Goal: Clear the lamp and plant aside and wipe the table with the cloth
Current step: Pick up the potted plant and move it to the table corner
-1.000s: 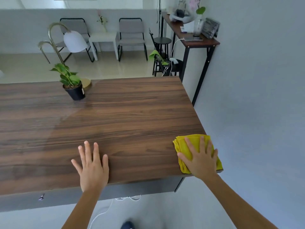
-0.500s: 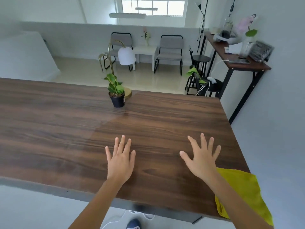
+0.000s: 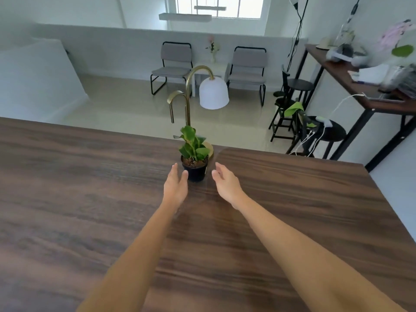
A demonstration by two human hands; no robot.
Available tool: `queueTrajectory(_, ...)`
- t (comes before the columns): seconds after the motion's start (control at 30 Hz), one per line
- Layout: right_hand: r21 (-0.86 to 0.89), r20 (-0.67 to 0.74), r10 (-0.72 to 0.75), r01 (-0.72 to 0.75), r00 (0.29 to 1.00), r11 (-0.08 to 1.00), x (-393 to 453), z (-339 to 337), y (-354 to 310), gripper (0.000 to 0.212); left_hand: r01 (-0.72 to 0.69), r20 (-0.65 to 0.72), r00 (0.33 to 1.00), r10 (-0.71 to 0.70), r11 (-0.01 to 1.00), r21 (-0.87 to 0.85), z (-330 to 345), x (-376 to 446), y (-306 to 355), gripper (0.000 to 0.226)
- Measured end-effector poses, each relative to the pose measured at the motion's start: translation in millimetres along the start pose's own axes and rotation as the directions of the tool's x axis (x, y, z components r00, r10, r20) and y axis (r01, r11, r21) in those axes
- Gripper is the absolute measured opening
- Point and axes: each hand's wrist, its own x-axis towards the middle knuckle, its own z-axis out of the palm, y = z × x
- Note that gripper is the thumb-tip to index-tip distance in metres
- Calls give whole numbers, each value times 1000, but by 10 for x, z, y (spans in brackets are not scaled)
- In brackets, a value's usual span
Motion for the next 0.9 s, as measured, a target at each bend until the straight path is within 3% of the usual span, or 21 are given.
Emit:
queueTrajectory(0.2,208,-43,0,9,999,978,415,267,-45,47,-21,55,998,34,974,-224,36,362,-1,52)
queueTrajectory(0.43,354,-85,16,15,996,935,399,29,216,44,-133,105,982,158,968,-212,296,252,138,49)
queueTrajectory(0.63,353,-224,53,30,973,935,261,-1051,630,44,-190,279,927,251,955,-228,1180,213,716,50)
queueTrajectory(0.9,310,-358,163,-47,919,950,26,-2895,1498,45,-240,449,829,334,937,-253,2940,-154,1631,47)
